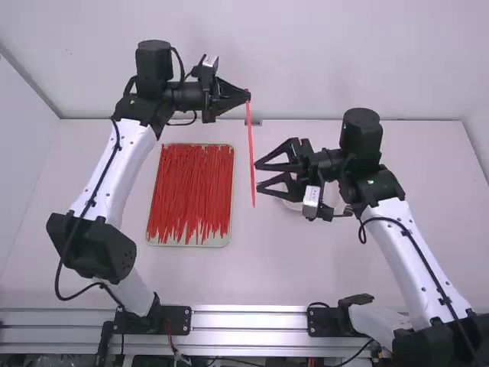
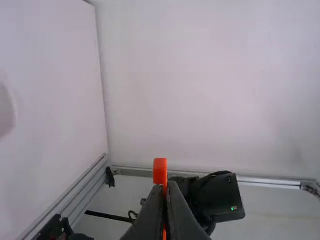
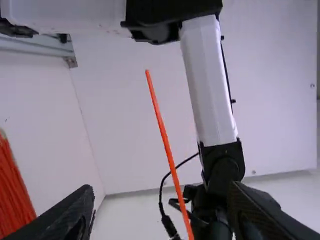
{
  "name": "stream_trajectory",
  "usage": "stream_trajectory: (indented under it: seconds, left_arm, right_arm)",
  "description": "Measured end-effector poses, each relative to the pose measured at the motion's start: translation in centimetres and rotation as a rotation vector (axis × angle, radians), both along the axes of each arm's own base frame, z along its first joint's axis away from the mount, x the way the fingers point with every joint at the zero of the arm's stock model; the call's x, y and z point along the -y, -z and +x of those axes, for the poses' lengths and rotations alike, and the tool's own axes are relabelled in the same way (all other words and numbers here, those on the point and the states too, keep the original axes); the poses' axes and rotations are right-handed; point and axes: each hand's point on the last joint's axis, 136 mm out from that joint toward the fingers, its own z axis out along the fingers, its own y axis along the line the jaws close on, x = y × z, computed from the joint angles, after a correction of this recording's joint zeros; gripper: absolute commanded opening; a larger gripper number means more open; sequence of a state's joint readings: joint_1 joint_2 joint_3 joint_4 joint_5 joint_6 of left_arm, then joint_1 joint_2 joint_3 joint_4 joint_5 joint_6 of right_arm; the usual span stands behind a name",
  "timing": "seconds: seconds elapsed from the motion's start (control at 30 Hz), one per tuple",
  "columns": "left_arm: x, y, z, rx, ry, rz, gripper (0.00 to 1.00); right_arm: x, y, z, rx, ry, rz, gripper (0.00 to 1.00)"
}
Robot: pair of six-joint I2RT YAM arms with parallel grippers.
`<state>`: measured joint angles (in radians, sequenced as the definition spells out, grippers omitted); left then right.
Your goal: Fasten the cable tie
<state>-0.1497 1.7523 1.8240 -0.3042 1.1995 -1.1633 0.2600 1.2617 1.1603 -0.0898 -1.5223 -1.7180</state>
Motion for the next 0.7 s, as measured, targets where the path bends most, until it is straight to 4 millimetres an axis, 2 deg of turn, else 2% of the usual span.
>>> stream_trajectory:
  seconds: [0.1,0.17,0.2,0.23,0.3,0.57,0.7]
  left_arm:
    - [0.2,0.2,-0.1,-0.003,0.0,0.008,0.02]
    - [0.2,0.4,0.0,0.003,-0.005,0.015,0.02]
    - [0.2,0.4,0.0,0.003,-0.006,0.016,0.02]
    - [0.1,0.6,0.0,-0.003,-0.012,0.022,0.02]
    - [0.1,0.8,0.1,-0.011,-0.018,0.027,0.02]
    - [0.3,1.1,0.3,0.004,-0.03,0.042,0.02]
    - [0.7,1.2,0.2,0.009,-0.031,0.048,0.02]
  right_arm:
    - [0.0,0.0,-0.1,0.007,-0.005,0.003,0.59]
    - [0.0,-0.1,-0.1,0.013,-0.008,0.006,0.49]
    - [0.0,0.0,-0.1,0.013,-0.008,0.006,0.47]
    - [0.0,-0.1,-0.2,0.014,-0.01,0.006,0.41]
    - [0.1,-0.1,-0.2,0.016,-0.01,0.007,0.36]
    - [0.1,-0.1,-0.2,0.016,-0.01,0.008,0.33]
    - [0.1,-0.1,-0.1,0.018,-0.009,0.008,0.17]
